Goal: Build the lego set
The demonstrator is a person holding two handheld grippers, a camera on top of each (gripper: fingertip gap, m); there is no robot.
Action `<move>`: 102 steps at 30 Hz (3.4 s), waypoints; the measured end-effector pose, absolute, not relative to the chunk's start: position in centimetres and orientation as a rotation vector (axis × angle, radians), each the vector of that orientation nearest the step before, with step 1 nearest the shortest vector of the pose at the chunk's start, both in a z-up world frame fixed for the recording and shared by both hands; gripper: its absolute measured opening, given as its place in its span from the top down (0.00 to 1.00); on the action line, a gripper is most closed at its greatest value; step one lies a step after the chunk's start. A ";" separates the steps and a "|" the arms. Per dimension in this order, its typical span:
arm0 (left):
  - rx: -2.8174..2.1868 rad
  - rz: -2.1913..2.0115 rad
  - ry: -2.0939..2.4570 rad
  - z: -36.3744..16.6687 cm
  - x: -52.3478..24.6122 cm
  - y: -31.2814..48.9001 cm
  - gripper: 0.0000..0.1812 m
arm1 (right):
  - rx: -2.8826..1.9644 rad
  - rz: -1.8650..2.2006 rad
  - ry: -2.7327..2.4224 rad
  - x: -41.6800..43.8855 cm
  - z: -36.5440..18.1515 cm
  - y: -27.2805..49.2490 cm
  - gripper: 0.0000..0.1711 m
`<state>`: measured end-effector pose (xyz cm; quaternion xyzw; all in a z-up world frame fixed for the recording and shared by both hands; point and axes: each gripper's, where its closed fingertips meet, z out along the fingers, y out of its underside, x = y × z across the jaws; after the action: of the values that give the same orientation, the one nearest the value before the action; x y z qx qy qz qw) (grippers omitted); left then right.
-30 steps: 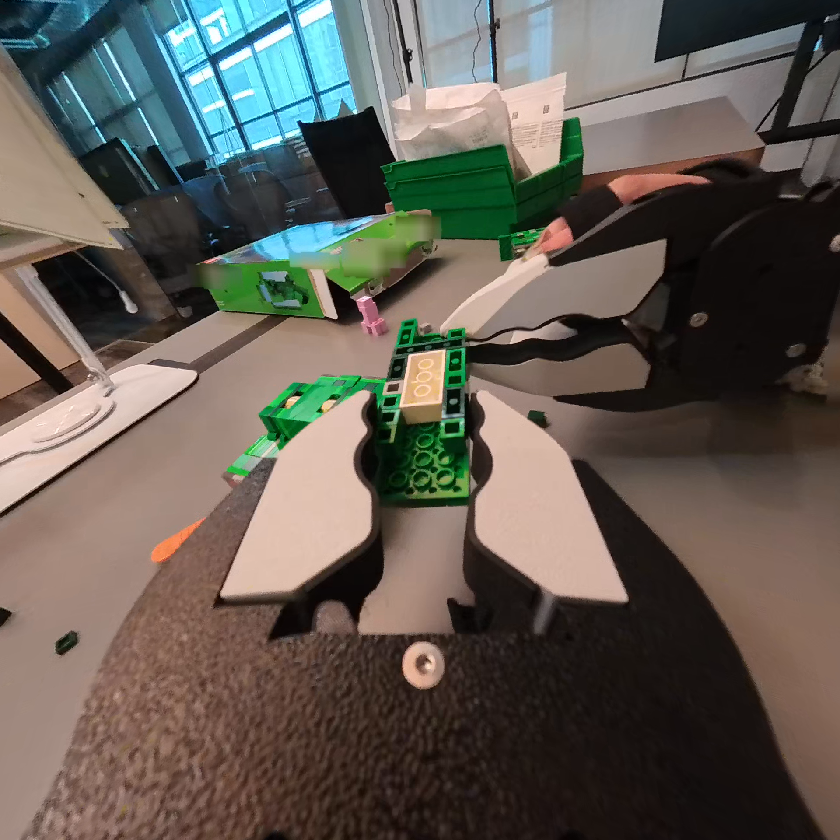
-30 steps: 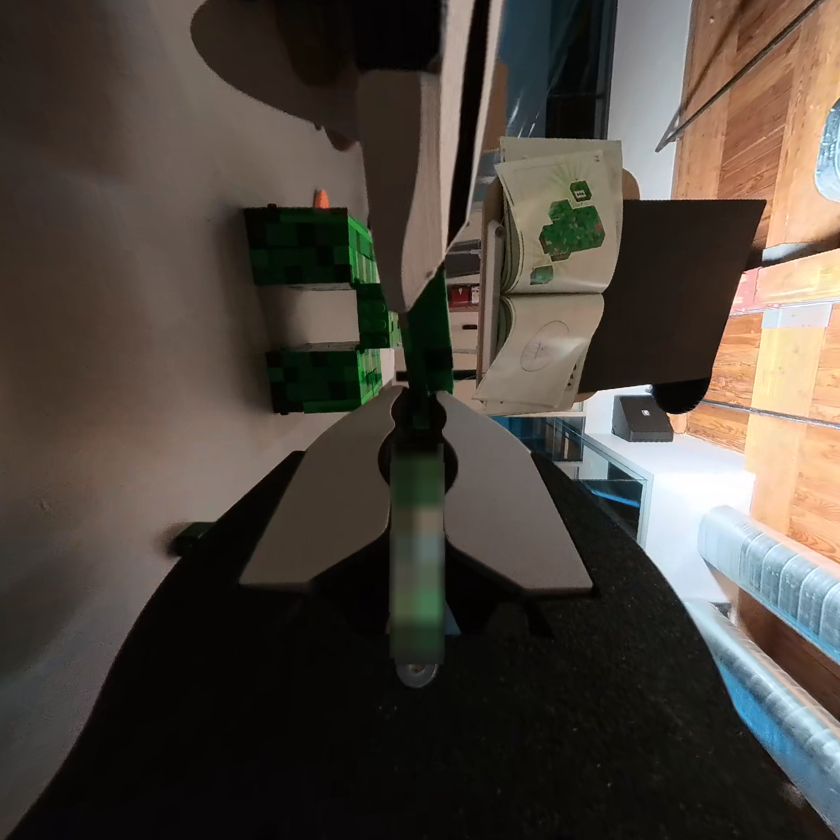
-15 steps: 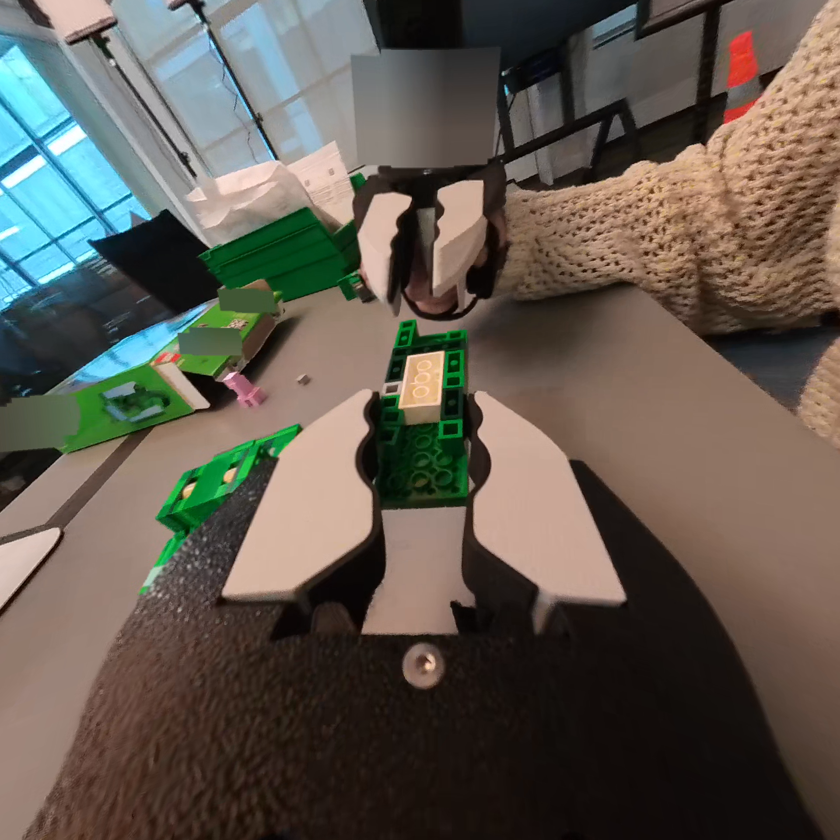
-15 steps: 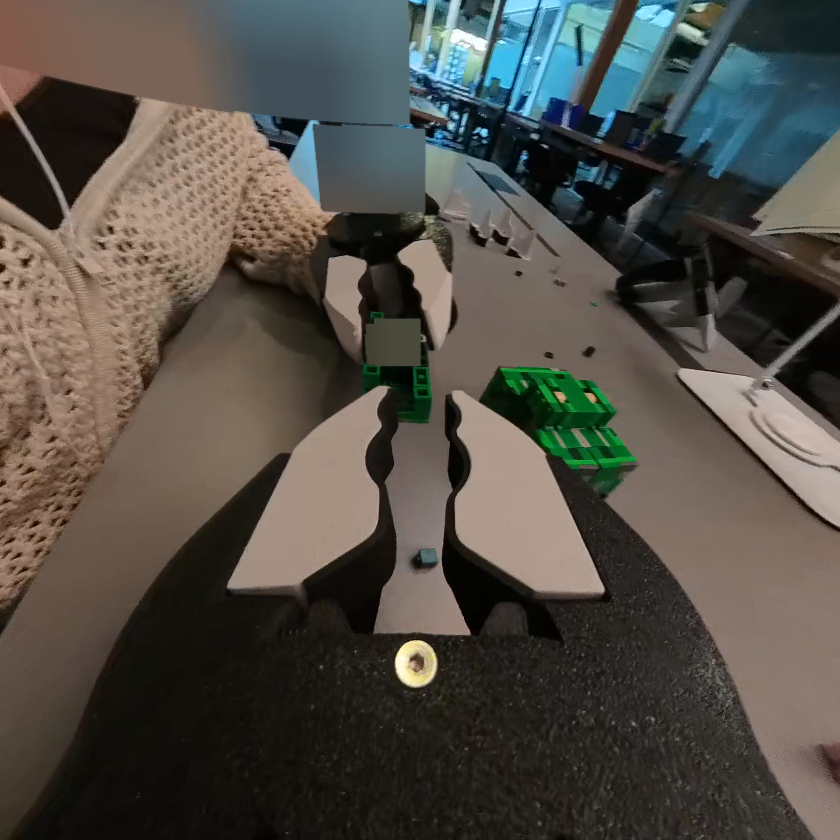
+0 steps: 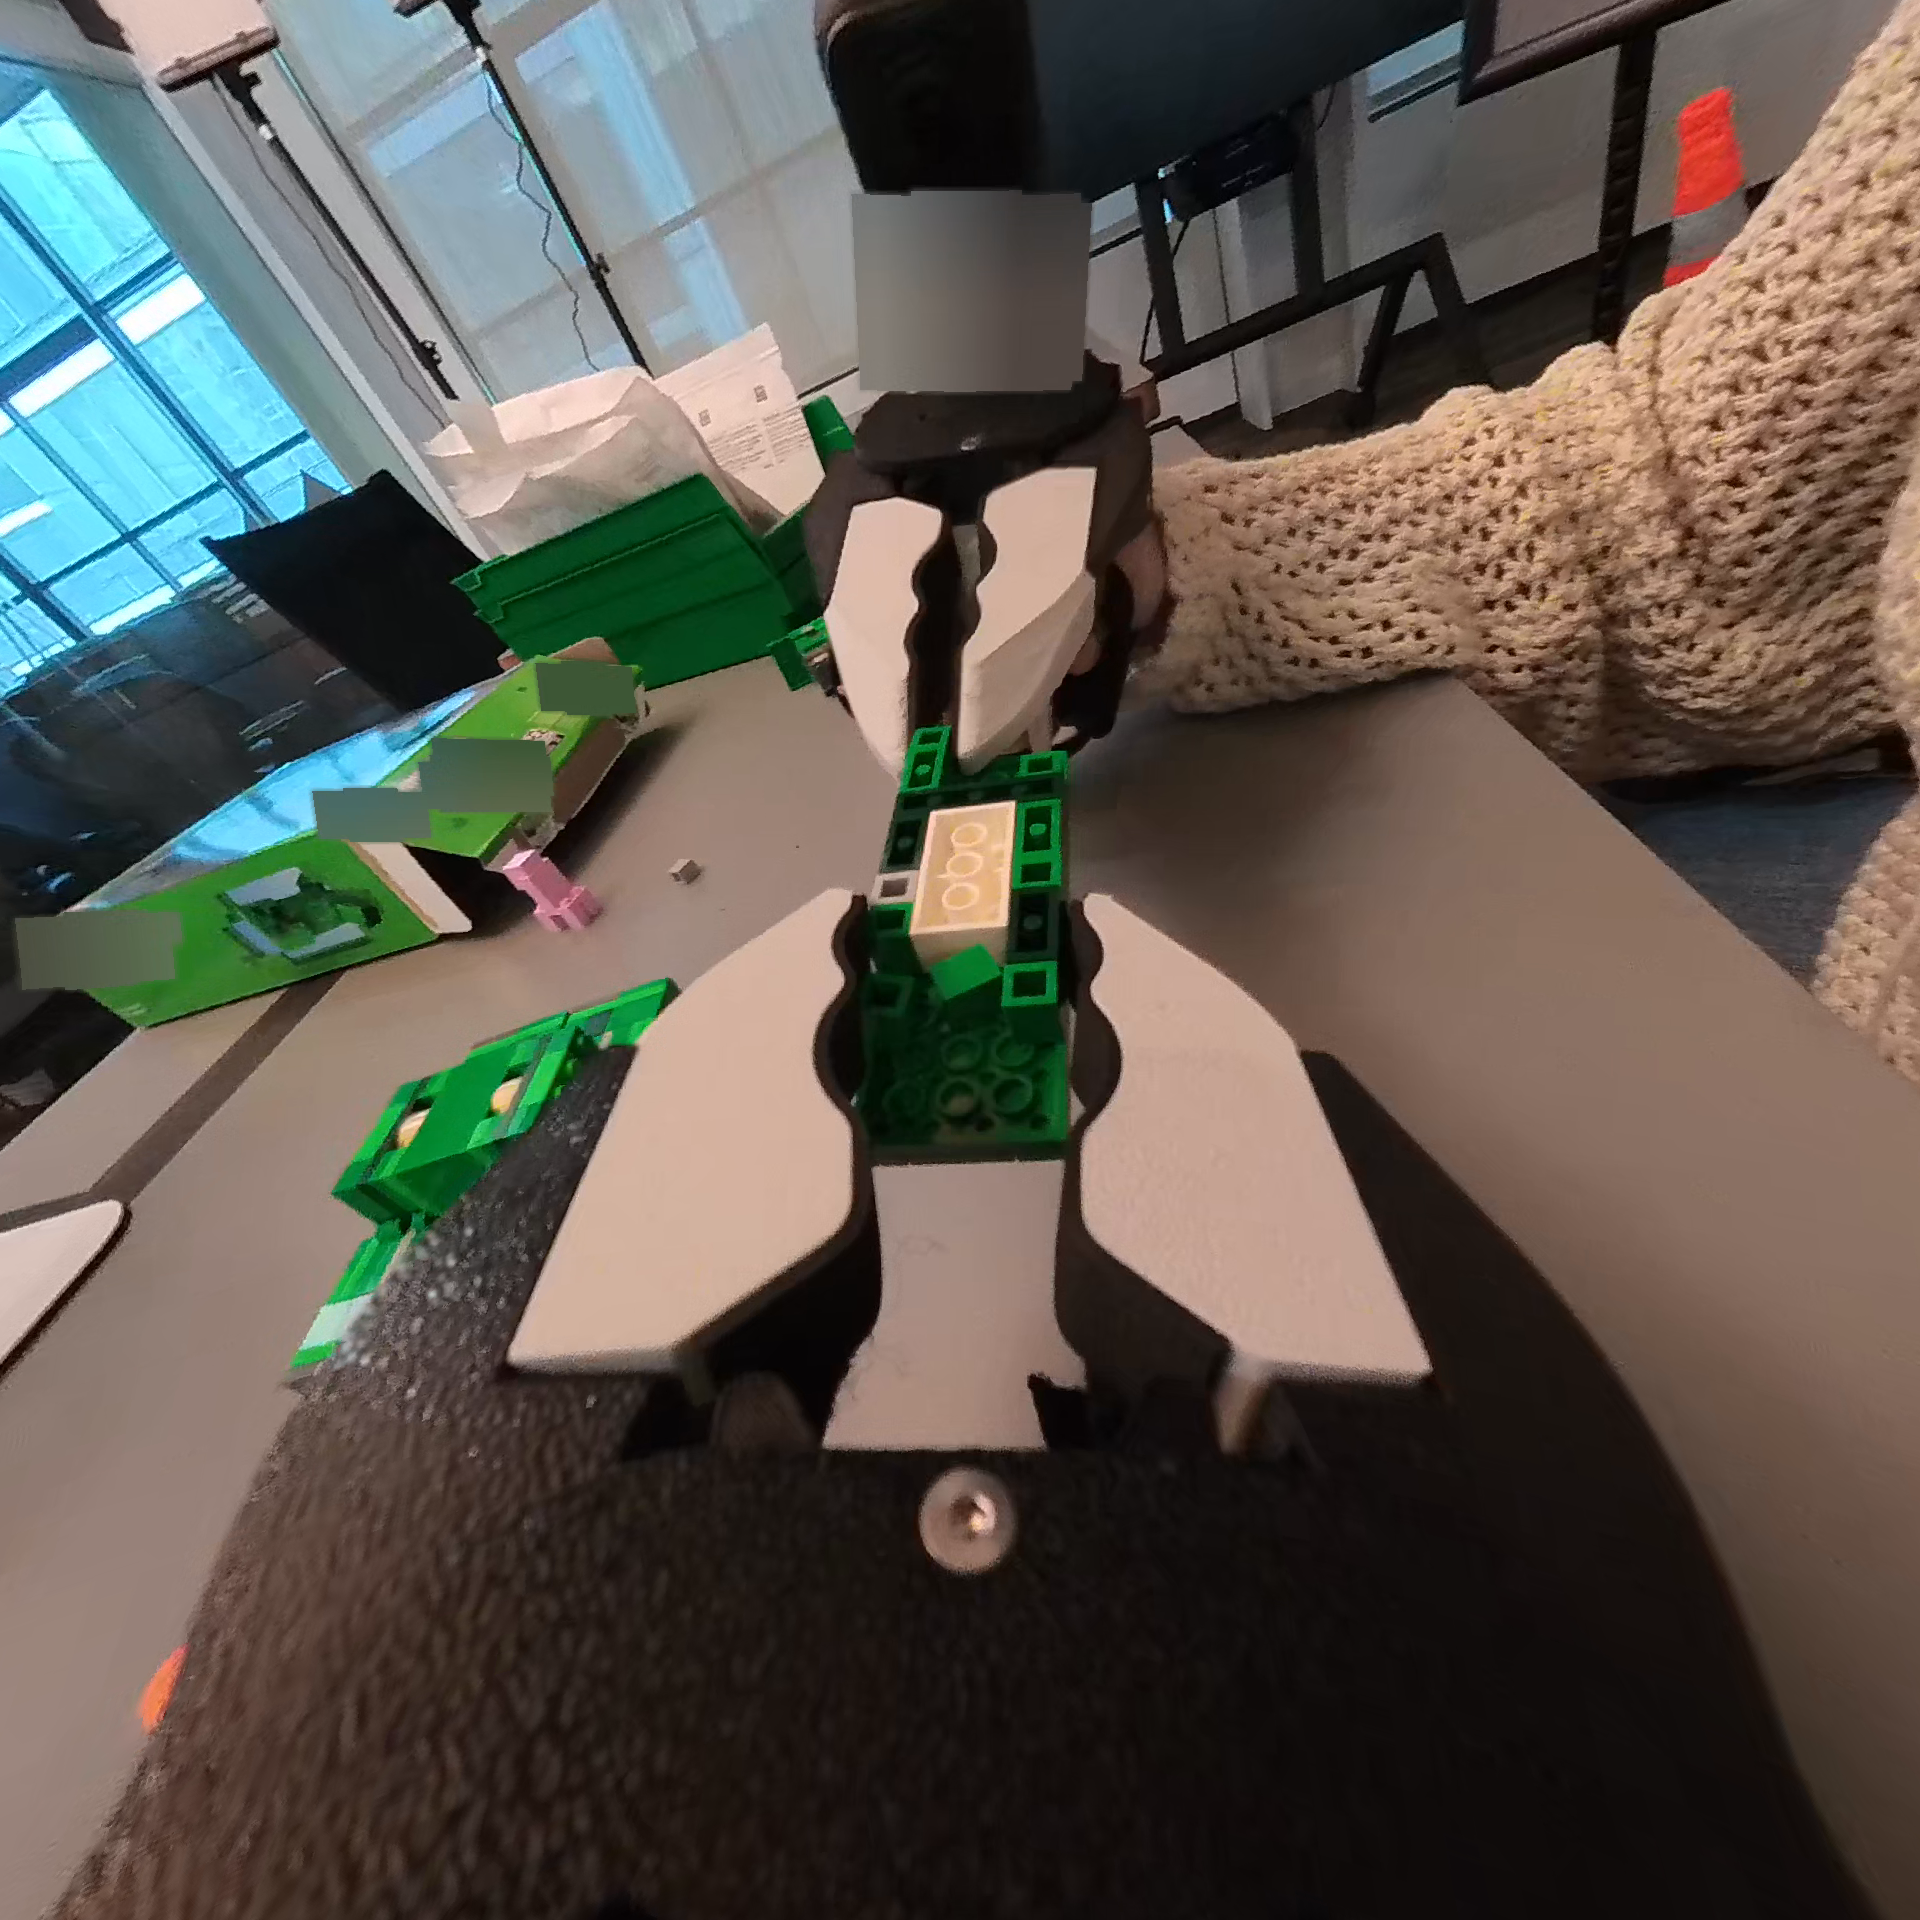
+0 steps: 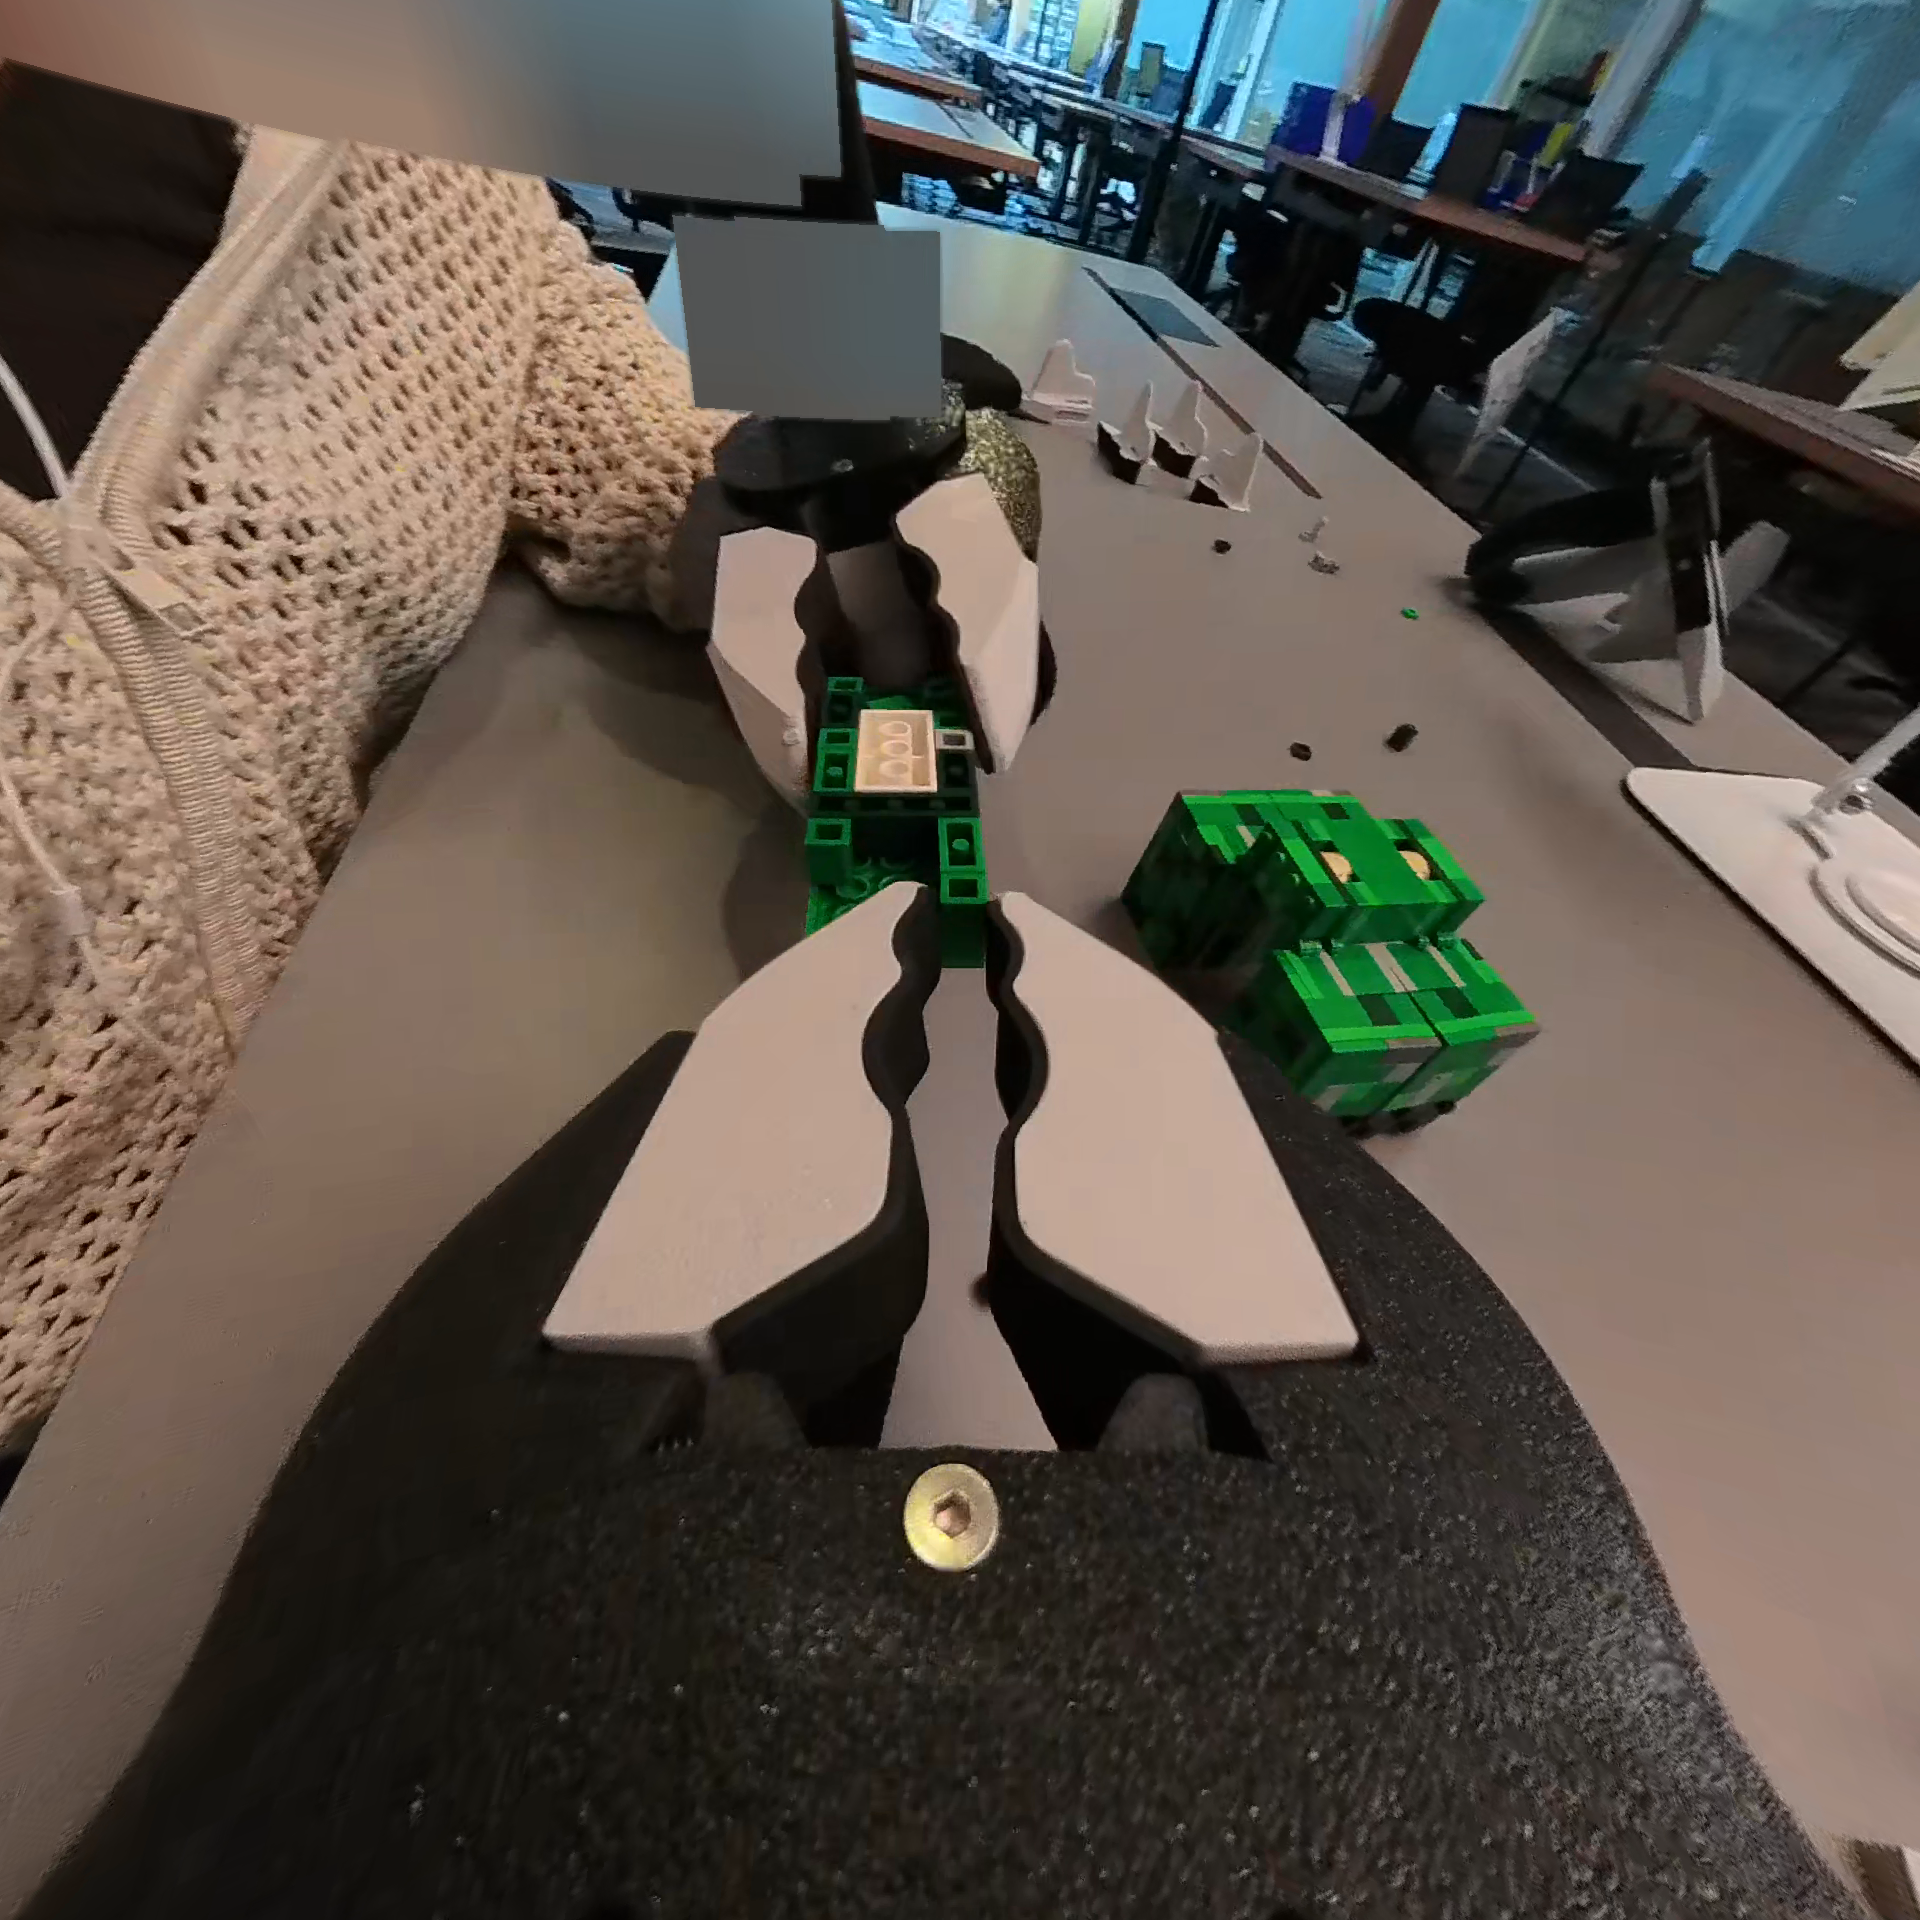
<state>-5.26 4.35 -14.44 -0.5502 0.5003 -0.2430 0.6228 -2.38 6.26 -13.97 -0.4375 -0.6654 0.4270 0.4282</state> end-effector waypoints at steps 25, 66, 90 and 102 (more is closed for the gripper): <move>-1.307 -0.532 1.115 -14.5 -5.7 4.8 0.80 | -1.158 1.149 -1.692 -4.0 -15.9 5.4 0.78; -1.319 -0.552 0.997 -13.5 -6.8 5.7 0.69 | -1.059 1.287 -1.548 -3.0 -13.5 6.3 0.79; -1.334 -0.286 0.766 -12.3 -10.4 8.1 0.72 | -1.939 0.522 -1.370 -0.3 -21.9 4.3 0.76; -1.313 -0.272 0.752 -12.1 -10.9 7.5 0.76 | -1.971 0.881 -1.374 -2.7 -21.0 0.2 0.74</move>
<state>-10.88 7.51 -12.09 -0.5936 0.3402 -0.1228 0.7189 -2.67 0.16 -21.03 -0.7378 -0.5143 0.3297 0.2874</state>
